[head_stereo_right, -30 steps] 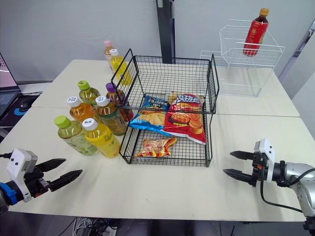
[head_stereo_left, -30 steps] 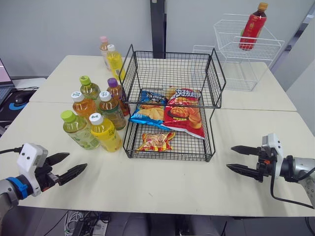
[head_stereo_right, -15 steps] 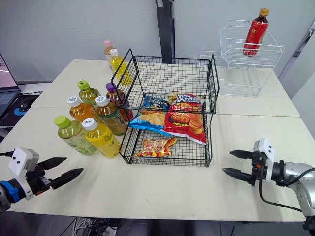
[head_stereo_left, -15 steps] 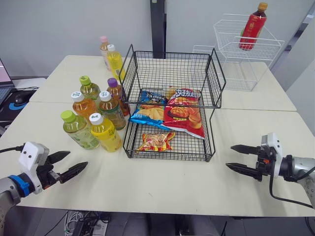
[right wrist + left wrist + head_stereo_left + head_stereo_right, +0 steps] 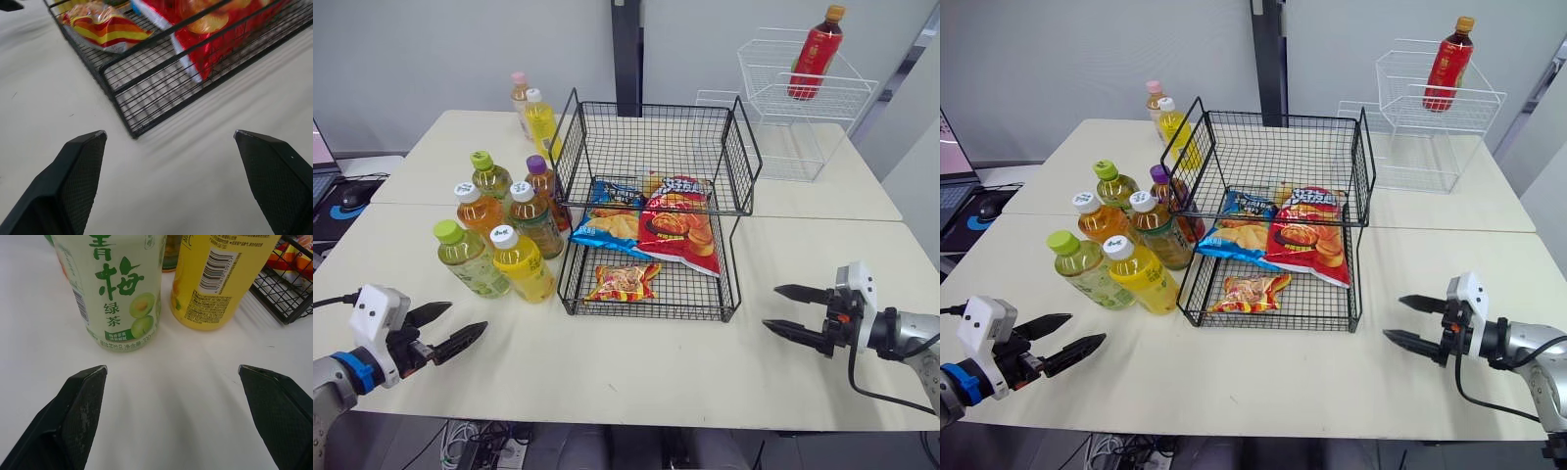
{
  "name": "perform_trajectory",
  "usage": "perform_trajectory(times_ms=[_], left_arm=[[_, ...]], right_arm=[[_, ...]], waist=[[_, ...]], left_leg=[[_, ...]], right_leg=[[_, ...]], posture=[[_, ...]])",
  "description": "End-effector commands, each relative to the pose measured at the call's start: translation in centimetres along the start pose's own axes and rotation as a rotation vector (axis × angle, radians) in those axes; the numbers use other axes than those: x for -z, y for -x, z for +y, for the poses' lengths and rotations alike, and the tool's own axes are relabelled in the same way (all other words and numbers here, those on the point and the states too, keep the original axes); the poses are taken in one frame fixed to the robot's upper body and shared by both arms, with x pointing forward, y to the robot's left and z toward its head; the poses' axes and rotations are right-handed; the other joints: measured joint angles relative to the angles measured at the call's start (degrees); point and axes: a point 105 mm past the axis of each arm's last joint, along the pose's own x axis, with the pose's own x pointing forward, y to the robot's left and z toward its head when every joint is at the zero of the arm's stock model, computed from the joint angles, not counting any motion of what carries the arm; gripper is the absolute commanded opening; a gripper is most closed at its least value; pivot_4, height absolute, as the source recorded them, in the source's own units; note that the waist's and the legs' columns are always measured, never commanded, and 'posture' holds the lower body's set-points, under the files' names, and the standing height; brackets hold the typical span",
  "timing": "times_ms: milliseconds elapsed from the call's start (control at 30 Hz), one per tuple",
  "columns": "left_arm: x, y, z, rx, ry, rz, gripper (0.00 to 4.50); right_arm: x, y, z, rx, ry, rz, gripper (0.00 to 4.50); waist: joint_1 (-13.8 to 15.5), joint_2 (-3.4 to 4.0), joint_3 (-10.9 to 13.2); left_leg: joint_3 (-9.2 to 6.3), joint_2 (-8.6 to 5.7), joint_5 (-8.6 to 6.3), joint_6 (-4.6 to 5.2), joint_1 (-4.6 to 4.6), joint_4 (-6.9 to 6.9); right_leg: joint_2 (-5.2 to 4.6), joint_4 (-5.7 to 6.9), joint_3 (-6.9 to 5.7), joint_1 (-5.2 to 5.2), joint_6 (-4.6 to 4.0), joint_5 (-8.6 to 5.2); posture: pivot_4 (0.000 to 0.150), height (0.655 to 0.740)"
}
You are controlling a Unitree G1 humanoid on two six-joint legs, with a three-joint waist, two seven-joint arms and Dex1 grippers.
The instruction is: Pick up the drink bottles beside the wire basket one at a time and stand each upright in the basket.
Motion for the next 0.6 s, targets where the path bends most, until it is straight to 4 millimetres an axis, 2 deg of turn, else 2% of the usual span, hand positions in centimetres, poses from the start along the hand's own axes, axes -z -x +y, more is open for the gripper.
perform_trajectory(times_ms=[33,200,333,400,467,533,600], left_arm=[[-0.2,0.7,0.5,-0.04,0.008,-0.036,4.47],[0.2,0.3,0.7,-0.085,0.045,-0.065,4.47],[0.7,0.1,0.5,-0.097,0.063,-0.068,4.47],[0.9,0.0,0.4,-0.099,0.067,-0.066,4.47],[0.9,0.0,0.5,-0.099,0.068,-0.065,4.47],[0.9,-0.1,0.6,-0.1,0.069,-0.066,4.47],[0.8,-0.2,0.8,-0.102,0.068,-0.067,4.47]], right_arm=[[-4.2,-0.2,-0.2,0.035,0.143,-0.11,4.5],[-7.4,-1.2,0.5,0.021,0.213,-0.2,4.5],[-9.8,-2.0,2.5,-0.048,0.264,-0.281,4.5],[-10.1,-2.2,4.3,-0.126,0.29,-0.284,4.5],[-9.4,-2.2,6.2,-0.219,0.311,-0.238,4.5],[-9.0,-2.1,7.3,-0.277,0.32,-0.207,4.5],[-9.8,-2.3,8.1,-0.314,0.329,-0.229,4.5]], waist=[[-0.1,0.01,0.0],[0.0,-0.07,0.0],[0.0,-0.07,0.0],[0.0,-0.07,0.0],[0.0,-0.08,-0.1],[0.1,-0.08,-0.1],[0.1,-0.08,-0.1]], left_leg=[[0.0,0.0,0.0,0.0,0.01,0.0],[-0.02,0.0,0.0,0.0,0.0,0.0],[0.0,-0.01,0.0,0.0,0.0,0.0],[-0.01,0.0,0.0,0.0,0.0,0.0],[-0.01,0.0,0.0,0.0,0.0,-0.01],[-0.01,0.0,0.0,0.0,0.0,-0.01],[-0.01,-0.01,0.0,0.0,0.01,0.02]], right_leg=[[0.0,0.02,0.01,0.0,0.0,0.0],[0.0,0.02,-0.02,0.01,0.0,0.0],[0.0,0.02,0.02,0.01,0.01,0.0],[0.0,0.02,0.0,0.01,0.0,0.0],[0.0,0.02,0.0,0.01,0.0,0.0],[0.0,0.01,0.0,0.02,0.0,0.0],[-0.01,0.0,0.01,0.03,0.02,0.01]], posture=[[0.15,0.74],[0.15,0.74],[0.15,0.74],[0.15,0.74],[0.15,0.74],[0.15,0.74],[0.15,0.74]])
